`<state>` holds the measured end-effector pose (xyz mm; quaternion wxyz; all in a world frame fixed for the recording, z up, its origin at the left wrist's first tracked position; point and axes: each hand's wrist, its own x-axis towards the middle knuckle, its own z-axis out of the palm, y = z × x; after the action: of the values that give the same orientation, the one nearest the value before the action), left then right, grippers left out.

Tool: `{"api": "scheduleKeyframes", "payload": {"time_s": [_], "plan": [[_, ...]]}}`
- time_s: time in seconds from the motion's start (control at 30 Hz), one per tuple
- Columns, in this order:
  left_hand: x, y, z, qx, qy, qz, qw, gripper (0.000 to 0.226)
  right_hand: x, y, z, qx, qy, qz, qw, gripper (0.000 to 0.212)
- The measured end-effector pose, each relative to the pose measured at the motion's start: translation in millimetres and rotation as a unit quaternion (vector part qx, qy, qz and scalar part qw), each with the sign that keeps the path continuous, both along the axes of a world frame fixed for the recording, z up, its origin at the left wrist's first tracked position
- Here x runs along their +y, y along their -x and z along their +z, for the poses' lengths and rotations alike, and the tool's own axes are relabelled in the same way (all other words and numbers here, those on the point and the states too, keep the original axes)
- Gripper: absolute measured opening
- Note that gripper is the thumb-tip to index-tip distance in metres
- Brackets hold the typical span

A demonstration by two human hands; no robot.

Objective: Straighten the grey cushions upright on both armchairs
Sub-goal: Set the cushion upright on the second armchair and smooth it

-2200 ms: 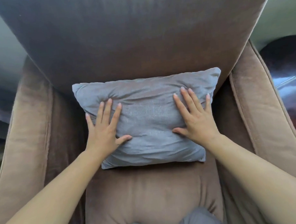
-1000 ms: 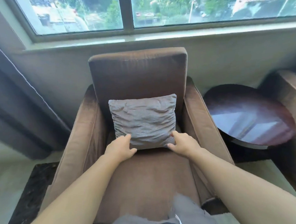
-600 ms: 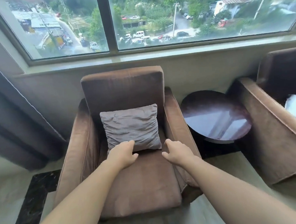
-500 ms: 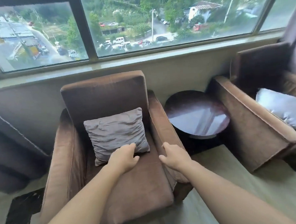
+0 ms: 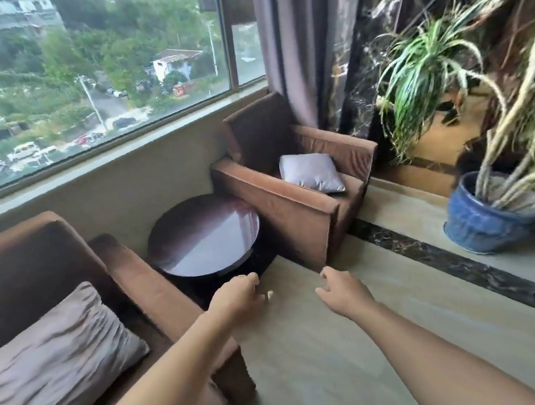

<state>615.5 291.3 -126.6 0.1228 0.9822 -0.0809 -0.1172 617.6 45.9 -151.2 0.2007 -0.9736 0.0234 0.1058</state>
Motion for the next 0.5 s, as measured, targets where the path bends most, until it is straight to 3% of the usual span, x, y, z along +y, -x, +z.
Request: {"api": "scheduleKeyframes", "payload": {"time_s": [0.33,0.5], "plan": [[-214.3,-142.7,8.7,0.017,-0.037,-0.075,0.996,0.012,-199.0,-99.5,-5.9,0.021,-0.014,-0.062,0.998,0.021],[-278.9,-202.4,1.6,0.024,-0.022,-0.083,0.996,0.031,-259.9,-148.8,-9.9,0.043,-0.015,-0.076,0.996,0.014]]}}
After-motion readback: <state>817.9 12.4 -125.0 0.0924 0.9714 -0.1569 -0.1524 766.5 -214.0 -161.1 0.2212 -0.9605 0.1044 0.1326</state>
